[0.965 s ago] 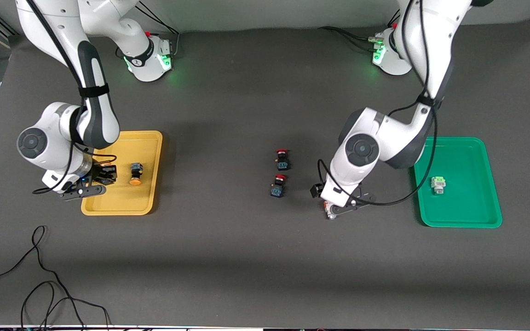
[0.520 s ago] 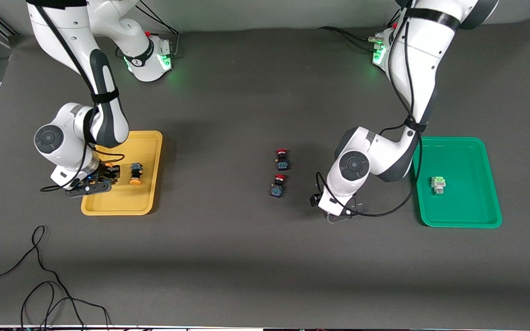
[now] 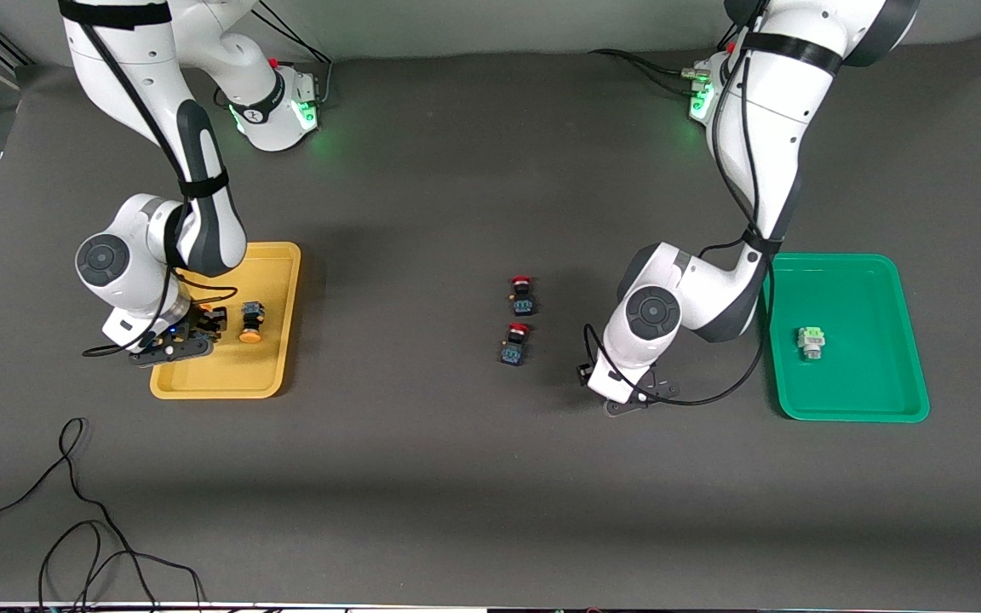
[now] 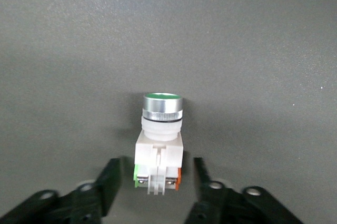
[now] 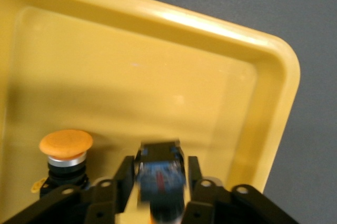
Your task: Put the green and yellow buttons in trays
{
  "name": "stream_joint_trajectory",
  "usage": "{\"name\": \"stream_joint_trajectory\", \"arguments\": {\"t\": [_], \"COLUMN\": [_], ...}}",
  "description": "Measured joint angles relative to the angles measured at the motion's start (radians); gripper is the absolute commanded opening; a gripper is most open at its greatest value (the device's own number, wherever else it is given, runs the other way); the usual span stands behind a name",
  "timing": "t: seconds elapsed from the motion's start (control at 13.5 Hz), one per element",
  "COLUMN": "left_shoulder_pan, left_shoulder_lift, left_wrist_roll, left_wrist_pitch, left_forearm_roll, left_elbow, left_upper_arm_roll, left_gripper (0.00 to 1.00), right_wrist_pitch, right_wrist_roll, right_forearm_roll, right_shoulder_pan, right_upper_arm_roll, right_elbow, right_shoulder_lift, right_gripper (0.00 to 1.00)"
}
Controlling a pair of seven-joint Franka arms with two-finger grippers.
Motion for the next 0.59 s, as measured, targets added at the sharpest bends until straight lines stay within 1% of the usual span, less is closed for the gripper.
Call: {"name": "stream_joint_trajectory", "arguments": {"t": [0.22,0.37,0.45,0.52,0.59], "left_shoulder_pan": [0.001,0.005,0.009,0.011,0.012], "left_shoulder_lift": [0.0,-0.001,-0.006,-0.022,-0.052], "left_wrist_roll": [0.0,0.0,0.0,0.0,0.0], "left_wrist_pitch": [0.001,0.002,-0.002,-0.025,-0.08], "left_forearm_roll": [0.0,0.0,0.0,0.0,0.0], "left_elbow": [0.003,0.013,0.024,0.034,0.046], "left_upper_arm_roll": [0.001,0.002,0.002,0.002,0.001], "left_gripper": [0.0,0.0,0.0,0.0,0.0], "right_wrist_pitch": [0.0,-0.006,-0.03,-0.092,-0.192], "right_wrist_roll": [-0.004,-0.004,-0.004,-0.004,-0.004], "right_forearm_roll": [0.001,0.008,0.018,0.024,0.027], "right_shoulder_pan": [-0.003,-0.002,-0.002,-0.001,0.003], "right_upper_arm_roll": [-0.001,-0.001,-0.001,-0.006,-0.022], "right_elbow": [0.0,0.003,0.01,0.035,0.08], "right_shoulder_lift": [0.0,-0.001,-0.006,-0.015,-0.029], "right_gripper": [0.68,0.68,0.68,0.7,0.7]}}
